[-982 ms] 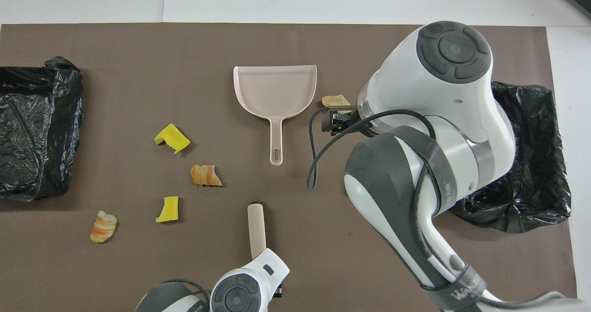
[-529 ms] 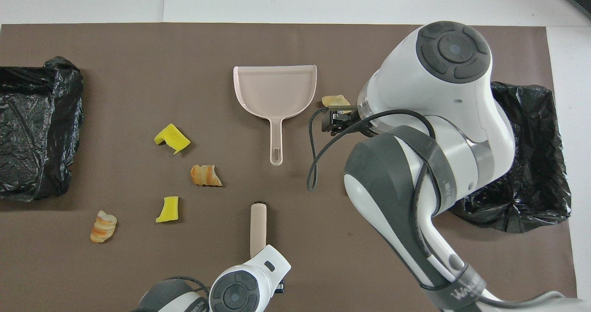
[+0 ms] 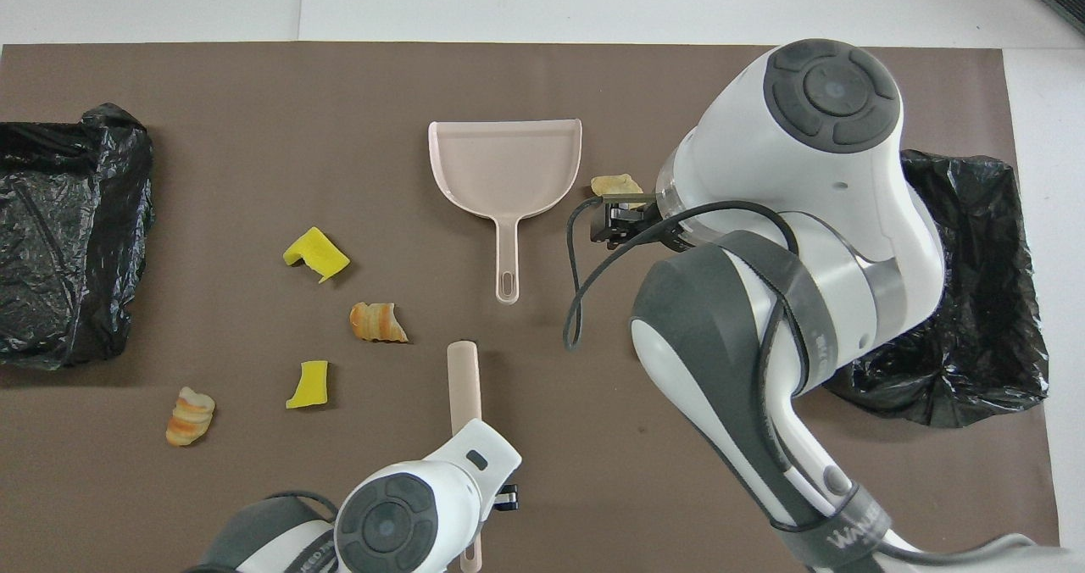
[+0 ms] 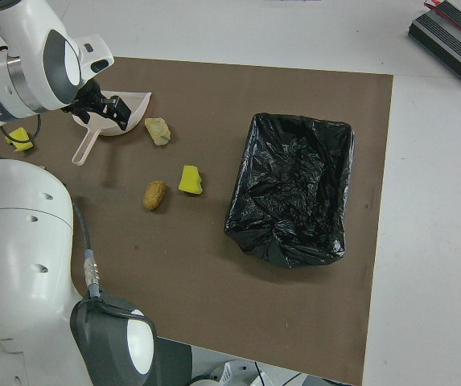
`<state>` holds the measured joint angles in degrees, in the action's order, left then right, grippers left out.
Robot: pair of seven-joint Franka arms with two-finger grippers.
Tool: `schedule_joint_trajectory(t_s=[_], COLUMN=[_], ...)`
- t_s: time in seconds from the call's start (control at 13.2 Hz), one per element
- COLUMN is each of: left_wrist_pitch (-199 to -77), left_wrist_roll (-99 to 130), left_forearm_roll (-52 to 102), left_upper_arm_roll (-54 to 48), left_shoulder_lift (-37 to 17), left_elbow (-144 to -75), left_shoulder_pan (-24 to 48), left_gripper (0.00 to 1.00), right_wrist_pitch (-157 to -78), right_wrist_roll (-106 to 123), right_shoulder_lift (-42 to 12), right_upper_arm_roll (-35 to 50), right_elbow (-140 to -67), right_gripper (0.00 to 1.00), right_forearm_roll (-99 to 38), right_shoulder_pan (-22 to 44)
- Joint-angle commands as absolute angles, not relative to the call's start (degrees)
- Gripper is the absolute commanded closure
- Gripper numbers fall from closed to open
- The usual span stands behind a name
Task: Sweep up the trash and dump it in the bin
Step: 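Grasp the pink brush handle with the left gripper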
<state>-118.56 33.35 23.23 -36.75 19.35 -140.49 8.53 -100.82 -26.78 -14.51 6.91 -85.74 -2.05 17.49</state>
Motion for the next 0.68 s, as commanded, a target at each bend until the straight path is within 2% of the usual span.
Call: schedule_joint_trajectory(t_s=[0.0, 0.3, 0.6], left_wrist_pitch=[-112.34, -107.06, -106.35], left_wrist_roll=[32.78, 33.22, 33.23], left_forearm_roll=[20.85, 12.76, 3.81], left_upper_arm_roll=[-30.95, -23.05, -15.4], left_shoulder_lift=[24.78, 25.4, 25.31], left_elbow=[-141.06, -142.29, -143.88], left_shoulder_pan=[7.39, 4.22, -1.14], left_gripper=[1.0, 1.0, 1.0], right_wrist_pitch=[-105.11, -112.39, -116.0], right_wrist_roll=[-24.09, -22.32, -30.48], right_shoulder_lift=[-14.24, -16.16, -24.06], right_upper_arm_roll=[7.38, 7.38, 7.29], right_elbow=[-88.5, -89.12, -84.65], right_gripper=[0.0, 0.0, 0.0], right_forearm_roll=[-3.43, -3.69, -2.29], right_shoulder_pan=[16.7, 18.19, 22.58])
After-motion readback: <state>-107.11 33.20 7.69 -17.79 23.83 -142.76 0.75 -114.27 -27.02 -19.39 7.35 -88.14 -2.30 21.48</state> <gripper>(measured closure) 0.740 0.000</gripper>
